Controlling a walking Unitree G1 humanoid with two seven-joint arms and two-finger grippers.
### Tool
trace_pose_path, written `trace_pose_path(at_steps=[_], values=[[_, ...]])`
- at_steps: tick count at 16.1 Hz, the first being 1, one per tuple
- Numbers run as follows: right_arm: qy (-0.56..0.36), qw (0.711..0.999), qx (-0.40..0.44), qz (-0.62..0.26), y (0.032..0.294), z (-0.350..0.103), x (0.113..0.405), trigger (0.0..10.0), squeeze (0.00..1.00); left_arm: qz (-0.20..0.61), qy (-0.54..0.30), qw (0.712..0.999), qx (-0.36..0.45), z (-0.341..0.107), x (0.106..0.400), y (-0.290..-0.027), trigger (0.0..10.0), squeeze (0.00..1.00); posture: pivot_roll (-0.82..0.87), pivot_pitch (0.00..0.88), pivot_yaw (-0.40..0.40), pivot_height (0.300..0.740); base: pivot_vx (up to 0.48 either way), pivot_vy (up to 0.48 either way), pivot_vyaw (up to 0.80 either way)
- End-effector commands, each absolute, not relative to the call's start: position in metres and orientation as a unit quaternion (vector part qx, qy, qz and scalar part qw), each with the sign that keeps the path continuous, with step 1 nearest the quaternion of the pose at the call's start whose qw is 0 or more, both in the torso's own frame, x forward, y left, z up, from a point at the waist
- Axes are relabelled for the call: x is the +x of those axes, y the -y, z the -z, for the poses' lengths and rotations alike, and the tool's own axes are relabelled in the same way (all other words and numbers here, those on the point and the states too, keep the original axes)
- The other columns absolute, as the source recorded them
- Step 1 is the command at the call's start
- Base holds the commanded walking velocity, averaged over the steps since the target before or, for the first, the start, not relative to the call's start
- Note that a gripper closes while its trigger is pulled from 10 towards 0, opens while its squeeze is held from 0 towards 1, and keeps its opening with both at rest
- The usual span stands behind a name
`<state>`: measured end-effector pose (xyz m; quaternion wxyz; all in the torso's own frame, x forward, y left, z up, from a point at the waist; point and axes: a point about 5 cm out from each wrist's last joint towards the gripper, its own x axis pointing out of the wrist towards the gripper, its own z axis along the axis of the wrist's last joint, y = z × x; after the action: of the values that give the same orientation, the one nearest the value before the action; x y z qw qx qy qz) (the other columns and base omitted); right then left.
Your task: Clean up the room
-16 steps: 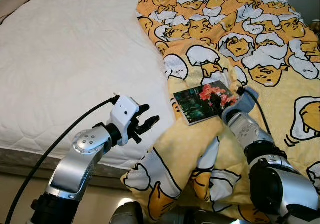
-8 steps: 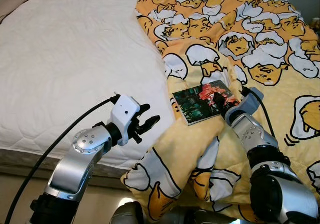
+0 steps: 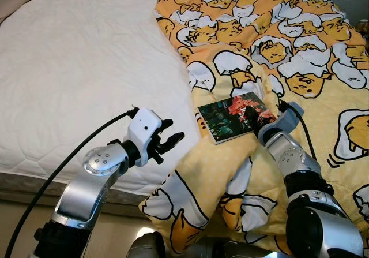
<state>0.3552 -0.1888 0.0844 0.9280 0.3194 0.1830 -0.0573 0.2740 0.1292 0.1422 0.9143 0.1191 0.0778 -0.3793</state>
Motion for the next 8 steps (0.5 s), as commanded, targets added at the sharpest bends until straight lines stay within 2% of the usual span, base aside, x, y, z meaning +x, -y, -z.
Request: trace_pose_path(at_steps=[1,8], values=[[-0.196,0.923,0.326,0.061,0.1875,-0.0772,0.3503,10.0,0.0,0.38,-0.079,0.913,0.124,-0.1415,0.2745,-0.1324,10.0,0.0,0.15,0.152,0.03,0.74,0.0,0.0,0.0],[-0.198,0.918,0.336,0.066,0.1855,-0.0755,0.3452,10.0,0.0,0.383,-0.081,0.912,0.123,-0.1348,0.2736,-0.1331,10.0,0.0,0.15,0.146,0.032,0.74,0.0,0.0,0.0]])
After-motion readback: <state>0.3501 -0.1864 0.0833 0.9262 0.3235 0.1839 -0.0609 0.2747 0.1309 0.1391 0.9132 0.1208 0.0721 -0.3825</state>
